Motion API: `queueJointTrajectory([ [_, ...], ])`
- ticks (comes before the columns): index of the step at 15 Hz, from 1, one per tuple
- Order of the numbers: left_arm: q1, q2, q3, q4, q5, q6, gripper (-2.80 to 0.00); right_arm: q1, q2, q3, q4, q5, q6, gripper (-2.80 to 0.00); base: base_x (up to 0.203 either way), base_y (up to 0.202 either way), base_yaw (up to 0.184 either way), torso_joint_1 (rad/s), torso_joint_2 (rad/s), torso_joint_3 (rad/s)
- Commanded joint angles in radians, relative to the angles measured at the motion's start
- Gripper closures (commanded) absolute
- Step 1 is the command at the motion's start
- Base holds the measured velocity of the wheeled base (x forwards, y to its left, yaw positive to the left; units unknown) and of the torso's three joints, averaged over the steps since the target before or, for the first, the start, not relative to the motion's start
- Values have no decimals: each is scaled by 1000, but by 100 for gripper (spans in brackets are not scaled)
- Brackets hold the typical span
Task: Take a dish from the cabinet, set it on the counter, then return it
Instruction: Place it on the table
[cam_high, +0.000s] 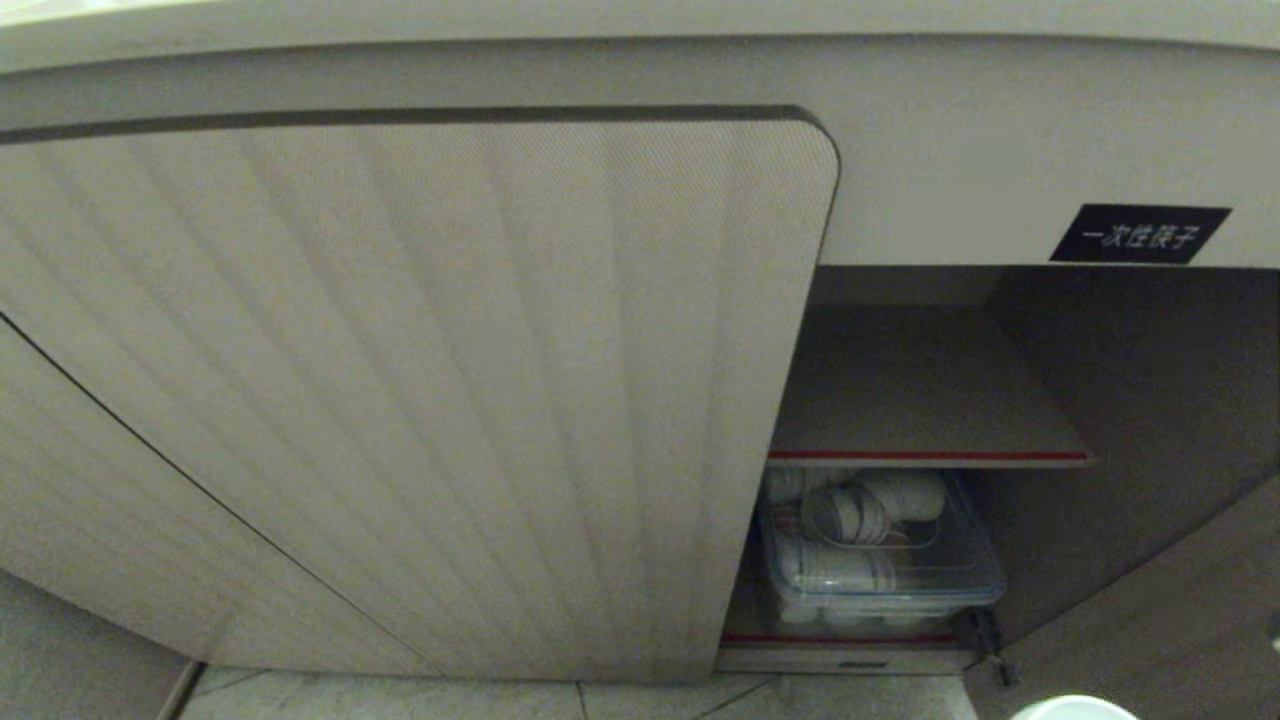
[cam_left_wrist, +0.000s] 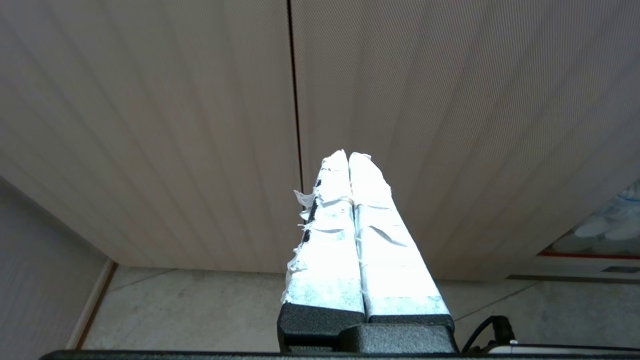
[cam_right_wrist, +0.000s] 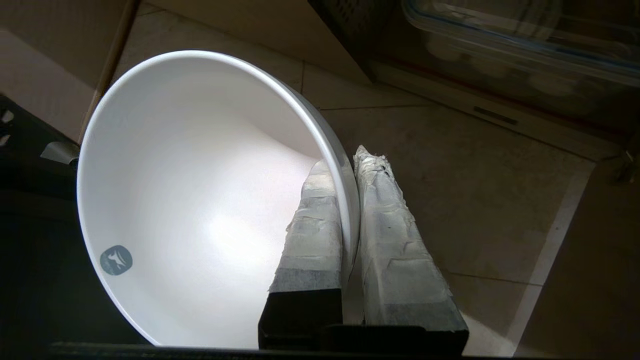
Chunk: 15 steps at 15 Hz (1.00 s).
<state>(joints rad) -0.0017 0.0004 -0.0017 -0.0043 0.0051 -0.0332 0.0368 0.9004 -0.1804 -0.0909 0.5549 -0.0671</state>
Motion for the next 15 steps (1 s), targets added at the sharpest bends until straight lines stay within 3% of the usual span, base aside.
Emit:
queueJointTrajectory([
  [1,0,0,0,0,1,-1,0,2,2,-8,0,36,0,0,0,0,0,0,0,0],
  [12,0,0,0,0,0,-1,0,2,0,-33,6,128,6,0,0,0,0,0,0,0],
  [15,0,0,0,0,0,-1,0,2,2,-31,17,129,-29,0,0,0,0,0,0,0],
])
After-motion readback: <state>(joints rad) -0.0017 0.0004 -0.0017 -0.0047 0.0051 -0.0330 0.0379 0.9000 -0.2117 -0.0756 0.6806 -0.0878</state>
